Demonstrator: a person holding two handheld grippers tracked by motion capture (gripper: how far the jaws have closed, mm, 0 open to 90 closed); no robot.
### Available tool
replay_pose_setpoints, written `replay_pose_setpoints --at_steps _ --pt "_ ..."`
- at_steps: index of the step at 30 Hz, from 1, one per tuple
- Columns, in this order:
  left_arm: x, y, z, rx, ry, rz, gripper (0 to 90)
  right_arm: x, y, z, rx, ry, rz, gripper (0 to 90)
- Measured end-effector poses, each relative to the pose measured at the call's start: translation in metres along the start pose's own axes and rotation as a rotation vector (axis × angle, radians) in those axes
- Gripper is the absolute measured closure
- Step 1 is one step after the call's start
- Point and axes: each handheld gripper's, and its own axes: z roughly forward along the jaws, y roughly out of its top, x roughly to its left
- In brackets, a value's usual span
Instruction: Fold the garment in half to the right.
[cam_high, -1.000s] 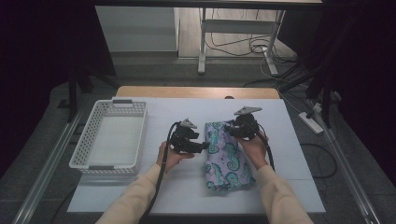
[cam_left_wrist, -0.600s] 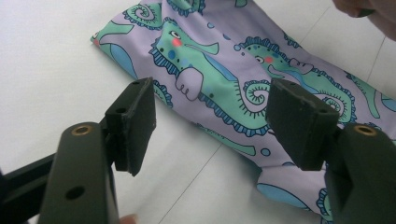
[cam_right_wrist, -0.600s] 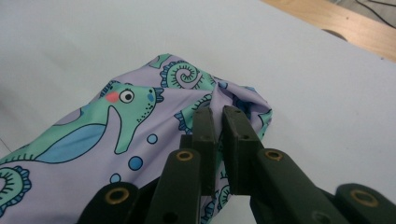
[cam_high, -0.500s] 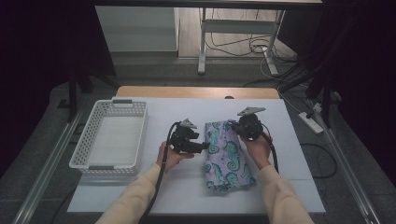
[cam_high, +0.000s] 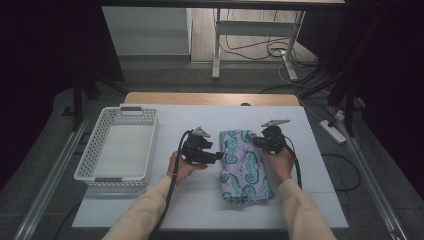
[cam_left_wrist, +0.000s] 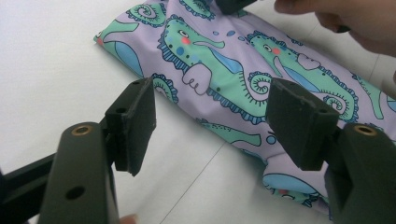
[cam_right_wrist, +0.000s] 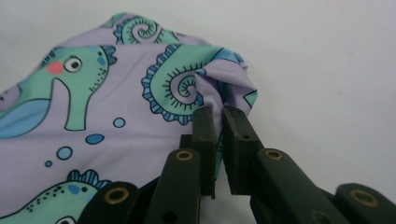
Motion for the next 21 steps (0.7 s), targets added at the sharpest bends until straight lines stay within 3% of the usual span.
replay_pose_setpoints --at_steps 7,14,21 --pt "0.0 0.0 0.0 0.001 0.0 -0.002 33.6 0.004 0.0 0.007 -0.004 -0.013 -0.024 82.9" --pt "0.001 -0.001 -0.001 0.003 0.006 -0.002 33.6 0.007 0.009 0.01 -0.054 -0.002 -0.049 84.3" --pt "0.003 -0.004 -0.003 0.003 0.012 -0.011 33.6 0.011 0.017 0.018 -0.052 0.004 -0.068 84.4"
